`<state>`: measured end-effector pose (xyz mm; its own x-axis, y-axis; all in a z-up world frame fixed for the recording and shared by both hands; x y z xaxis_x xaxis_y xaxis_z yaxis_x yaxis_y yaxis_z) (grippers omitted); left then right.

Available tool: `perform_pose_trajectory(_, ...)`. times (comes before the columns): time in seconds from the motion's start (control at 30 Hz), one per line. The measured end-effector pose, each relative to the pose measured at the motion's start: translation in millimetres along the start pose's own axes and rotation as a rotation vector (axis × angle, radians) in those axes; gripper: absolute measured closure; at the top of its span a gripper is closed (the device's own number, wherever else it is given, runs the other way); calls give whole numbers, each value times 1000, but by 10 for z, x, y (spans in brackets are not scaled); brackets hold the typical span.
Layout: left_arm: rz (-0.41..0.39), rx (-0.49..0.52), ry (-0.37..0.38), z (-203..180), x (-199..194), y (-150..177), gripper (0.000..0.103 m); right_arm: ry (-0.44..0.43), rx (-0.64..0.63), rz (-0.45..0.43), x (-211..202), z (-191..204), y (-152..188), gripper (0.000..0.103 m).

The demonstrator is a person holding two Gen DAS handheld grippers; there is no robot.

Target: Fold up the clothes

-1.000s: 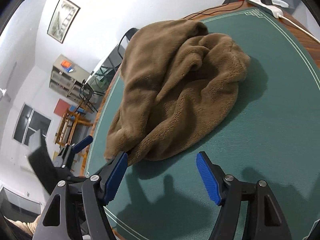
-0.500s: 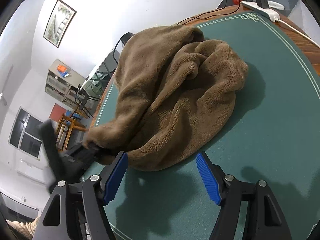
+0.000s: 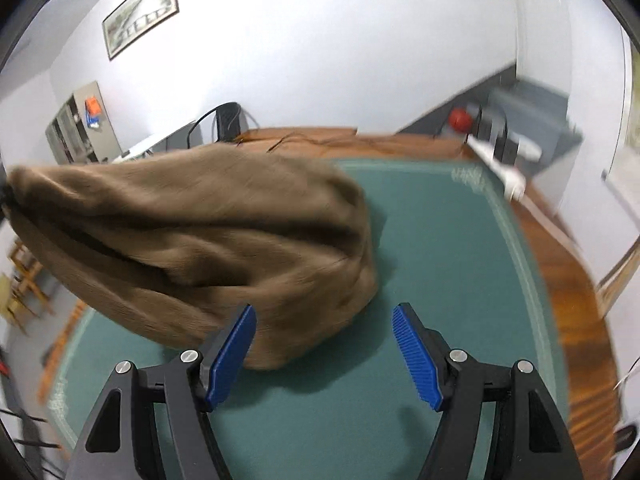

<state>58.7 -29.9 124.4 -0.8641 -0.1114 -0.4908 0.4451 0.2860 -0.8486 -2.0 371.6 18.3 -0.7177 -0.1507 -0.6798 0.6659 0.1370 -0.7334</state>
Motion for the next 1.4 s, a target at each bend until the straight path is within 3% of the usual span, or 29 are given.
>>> perform_pose_trajectory(0.2, -54, 27, 15, 69, -169, -252, 91, 92, -241, -51, 252, 252, -77, 30)
perform_pose_trajectory(0.4, -58, 51, 64, -84, -240, -286, 91, 44, -359, -4, 828, 636, -236, 30)
perform_pose_trajectory(0.53, -46, 49, 59, -76, -191, -264, 91, 2, -303, 35, 1114, 725, -561, 30)
perform_pose_trajectory(0.67, 1, 8, 26, 89, -51, -155, 91, 13, -171, -29, 1028, 668, -1152, 30)
perform_pose_trajectory(0.8, 59, -43, -1, 263, 94, -1, 91, -121, -67, -70, 687, 677, -1395, 30)
perform_pose_trajectory(0.93, 79, -60, -1, 350, 157, 76, 91, -226, -173, -24, 304, 848, -865, 30)
perform_pose_trajectory(1.17, 85, -50, 16, 325, 216, 56, 91, -308, -322, 214, 418, 876, 210, 30)
perform_pose_trajectory(1.37, 92, -40, 41, 271, 220, 46, 90, -269, -305, 294, 826, 966, 397, 30)
perform_pose_trajectory(1.4, 94, -38, 47, 266, 217, 42, 90, -264, -280, 316, 922, 967, 411, 37)
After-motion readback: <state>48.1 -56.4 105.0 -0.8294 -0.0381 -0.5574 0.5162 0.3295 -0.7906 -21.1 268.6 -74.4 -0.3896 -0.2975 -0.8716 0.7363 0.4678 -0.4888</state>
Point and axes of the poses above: each gripper's, at about its wrist camera, not at the fingertips, and x roughly the way its jaws point, z to its left, y to its underside, the point moved 4 cm from there along x, roughly the way its jaws point, and after that the axes turned 4 degrees about y, right-handed, at the moved point
